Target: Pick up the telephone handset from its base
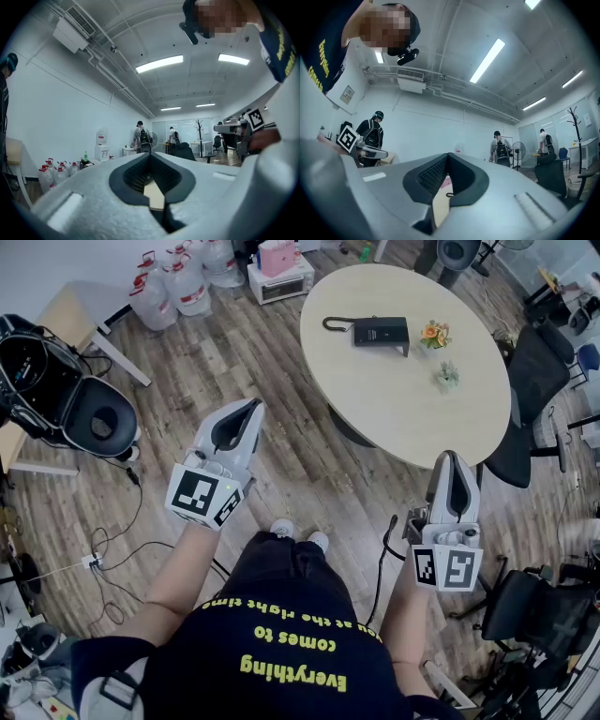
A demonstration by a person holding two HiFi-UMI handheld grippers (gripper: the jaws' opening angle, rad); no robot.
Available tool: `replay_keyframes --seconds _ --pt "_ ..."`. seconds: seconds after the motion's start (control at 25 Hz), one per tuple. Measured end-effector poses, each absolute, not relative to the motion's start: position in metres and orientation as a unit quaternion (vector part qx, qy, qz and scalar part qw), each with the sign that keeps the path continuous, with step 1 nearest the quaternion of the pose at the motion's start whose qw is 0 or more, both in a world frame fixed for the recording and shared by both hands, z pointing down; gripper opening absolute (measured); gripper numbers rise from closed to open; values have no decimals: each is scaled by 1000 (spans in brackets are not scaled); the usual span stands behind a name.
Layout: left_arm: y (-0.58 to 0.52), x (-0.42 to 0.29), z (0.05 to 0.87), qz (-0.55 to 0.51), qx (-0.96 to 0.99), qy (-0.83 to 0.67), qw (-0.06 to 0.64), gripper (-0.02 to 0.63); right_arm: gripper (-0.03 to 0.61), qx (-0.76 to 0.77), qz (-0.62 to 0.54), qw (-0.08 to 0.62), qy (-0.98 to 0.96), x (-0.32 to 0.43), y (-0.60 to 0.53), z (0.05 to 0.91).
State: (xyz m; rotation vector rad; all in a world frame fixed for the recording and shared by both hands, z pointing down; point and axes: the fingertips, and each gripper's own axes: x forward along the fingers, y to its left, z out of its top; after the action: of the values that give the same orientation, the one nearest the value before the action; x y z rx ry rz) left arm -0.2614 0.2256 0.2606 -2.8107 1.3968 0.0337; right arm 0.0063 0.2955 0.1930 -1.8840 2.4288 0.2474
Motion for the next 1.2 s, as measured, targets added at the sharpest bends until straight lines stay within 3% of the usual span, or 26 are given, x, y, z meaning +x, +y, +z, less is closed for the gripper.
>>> replay_keyframes --seconds 0.48,0.8,0.88,1.0,1.2 --pt "248 -214 251 -6 -895 444 30 4 11 -602 82 32 793 42 312 189" --pt "258 -187 248 16 -888 458 12 5 12 -604 71 58 791 77 323 192" --pt "260 -180 246 25 -885 465 9 5 45 -604 70 59 792 85 324 193" --pt "262 -167 242 33 -881 473 5 71 109 -605 67 59 791 102 324 194" --pt "264 -149 240 23 -877 479 5 171 153 -606 57 65 791 122 322 199"
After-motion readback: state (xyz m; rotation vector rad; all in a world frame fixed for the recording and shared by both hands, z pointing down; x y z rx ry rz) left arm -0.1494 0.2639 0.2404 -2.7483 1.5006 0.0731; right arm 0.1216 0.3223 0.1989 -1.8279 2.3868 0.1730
